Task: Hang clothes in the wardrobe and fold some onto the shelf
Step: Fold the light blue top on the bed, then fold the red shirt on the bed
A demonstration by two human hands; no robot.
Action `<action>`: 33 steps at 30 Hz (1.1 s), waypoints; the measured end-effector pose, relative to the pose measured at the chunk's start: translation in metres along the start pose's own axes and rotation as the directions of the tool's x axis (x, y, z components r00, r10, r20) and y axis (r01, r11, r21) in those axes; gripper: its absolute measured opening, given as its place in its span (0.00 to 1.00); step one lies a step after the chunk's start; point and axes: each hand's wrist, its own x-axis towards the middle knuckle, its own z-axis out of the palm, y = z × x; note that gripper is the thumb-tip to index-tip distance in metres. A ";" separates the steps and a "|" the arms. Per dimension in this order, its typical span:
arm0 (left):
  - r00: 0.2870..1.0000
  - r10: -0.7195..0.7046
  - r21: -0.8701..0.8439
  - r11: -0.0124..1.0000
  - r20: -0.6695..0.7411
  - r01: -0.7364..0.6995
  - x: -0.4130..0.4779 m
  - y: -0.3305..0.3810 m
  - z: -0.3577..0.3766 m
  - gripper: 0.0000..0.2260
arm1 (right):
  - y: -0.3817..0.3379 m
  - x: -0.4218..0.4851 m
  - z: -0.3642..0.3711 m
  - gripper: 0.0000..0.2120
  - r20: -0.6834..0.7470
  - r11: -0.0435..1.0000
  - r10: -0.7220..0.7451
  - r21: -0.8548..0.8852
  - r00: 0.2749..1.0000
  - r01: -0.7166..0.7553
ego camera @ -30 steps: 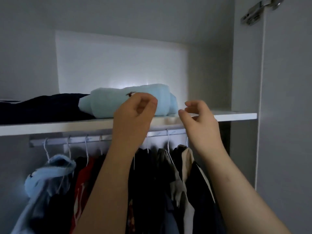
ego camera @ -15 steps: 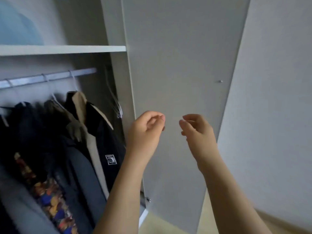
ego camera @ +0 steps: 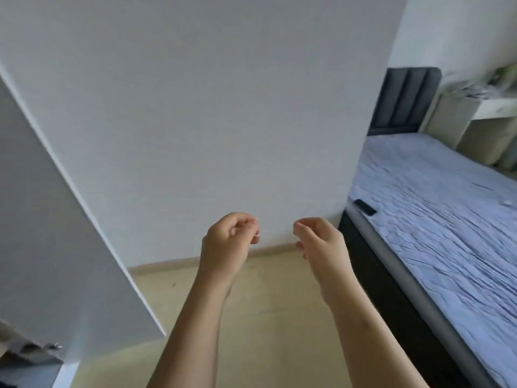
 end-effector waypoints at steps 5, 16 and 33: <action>0.957 -0.022 -0.008 1.000 0.290 0.025 -0.047 0.015 0.180 0.08 | 0.038 -0.001 -0.183 0.04 -0.250 0.994 0.098 -0.026 0.963 -0.108; 0.698 0.004 0.044 0.998 0.716 -0.050 -0.109 0.027 0.440 0.06 | 0.085 -0.023 -0.420 0.06 -0.621 0.977 0.201 0.071 0.758 -0.201; 0.284 -0.075 0.091 0.995 0.956 -0.044 -0.143 0.051 0.795 0.08 | 0.140 0.049 -0.700 0.07 -0.865 0.915 0.361 0.256 0.349 -0.312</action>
